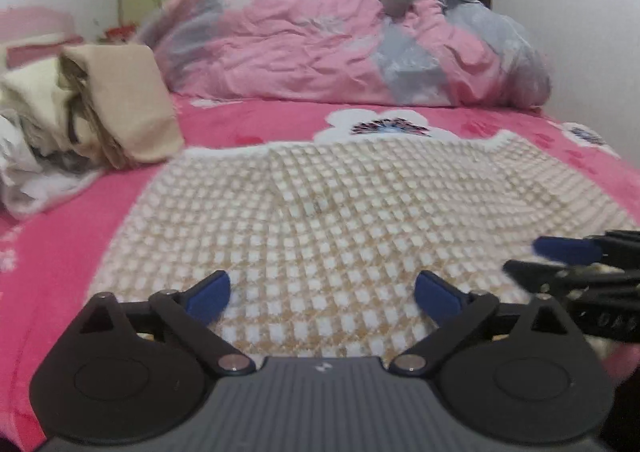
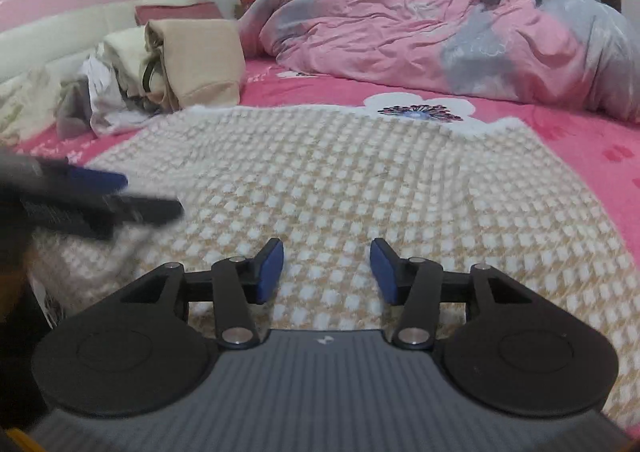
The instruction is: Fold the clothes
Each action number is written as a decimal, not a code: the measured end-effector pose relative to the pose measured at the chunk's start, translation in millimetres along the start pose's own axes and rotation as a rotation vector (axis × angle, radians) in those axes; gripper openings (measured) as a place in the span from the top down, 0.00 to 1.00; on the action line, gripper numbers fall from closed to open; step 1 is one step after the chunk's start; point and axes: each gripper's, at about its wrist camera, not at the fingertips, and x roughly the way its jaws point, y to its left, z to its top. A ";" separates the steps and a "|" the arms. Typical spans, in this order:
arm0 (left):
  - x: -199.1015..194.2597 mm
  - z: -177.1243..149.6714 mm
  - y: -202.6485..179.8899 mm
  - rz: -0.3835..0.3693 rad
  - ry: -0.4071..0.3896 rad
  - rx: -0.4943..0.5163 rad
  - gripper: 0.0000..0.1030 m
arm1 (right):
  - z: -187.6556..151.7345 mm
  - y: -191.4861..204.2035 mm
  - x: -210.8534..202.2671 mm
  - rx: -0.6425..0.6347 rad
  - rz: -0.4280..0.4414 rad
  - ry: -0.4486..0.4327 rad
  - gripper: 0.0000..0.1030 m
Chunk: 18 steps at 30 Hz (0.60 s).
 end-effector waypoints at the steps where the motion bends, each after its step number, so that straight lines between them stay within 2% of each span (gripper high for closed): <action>1: 1.0 0.9 0.7 0.001 0.008 -0.020 0.00 | -4.2 1.7 1.6 -0.001 0.001 0.003 0.53; 18: 0.8 13.8 -6.0 0.076 0.113 -0.071 0.00 | -4.4 6.4 4.4 0.002 -0.037 -0.002 0.52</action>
